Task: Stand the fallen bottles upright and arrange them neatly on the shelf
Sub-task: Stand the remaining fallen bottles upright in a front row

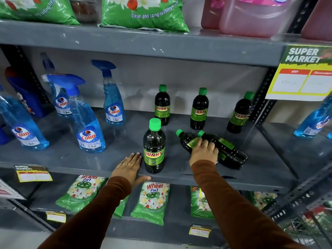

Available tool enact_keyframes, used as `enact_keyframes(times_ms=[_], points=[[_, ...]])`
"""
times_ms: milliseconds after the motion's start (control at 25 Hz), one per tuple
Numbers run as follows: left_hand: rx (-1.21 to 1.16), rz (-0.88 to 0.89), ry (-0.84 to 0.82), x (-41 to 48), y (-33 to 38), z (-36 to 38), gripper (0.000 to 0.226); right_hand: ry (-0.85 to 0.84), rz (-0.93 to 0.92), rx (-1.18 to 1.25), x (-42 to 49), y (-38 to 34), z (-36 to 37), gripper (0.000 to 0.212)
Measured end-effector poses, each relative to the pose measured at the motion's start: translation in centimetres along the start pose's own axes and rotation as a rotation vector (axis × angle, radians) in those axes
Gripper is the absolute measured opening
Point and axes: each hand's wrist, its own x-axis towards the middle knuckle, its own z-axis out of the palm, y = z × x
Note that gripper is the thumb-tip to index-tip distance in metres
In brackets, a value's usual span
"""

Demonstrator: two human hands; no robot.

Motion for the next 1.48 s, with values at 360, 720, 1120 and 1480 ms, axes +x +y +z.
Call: enact_keyframes(times_ms=[360,720,1120,1480], points=[[-0.003,-0.006,0.003,0.2,0.1,-0.1,0.142,0.190,0.149,1.042,0.0,0.9,0.9,0.053],[-0.012,-0.013,-0.005,0.2,0.0,0.1,0.141,0.176,0.331,0.957,-0.4,1.3,0.6,0.091],[0.007,-0.012,-0.007,0.2,0.1,0.1,0.143,0.284,0.330,0.894,0.2,-0.5,-0.8,0.100],[0.008,-0.023,-0.002,0.1,0.0,0.1,0.143,0.154,0.228,0.948,0.0,1.1,0.2,0.083]])
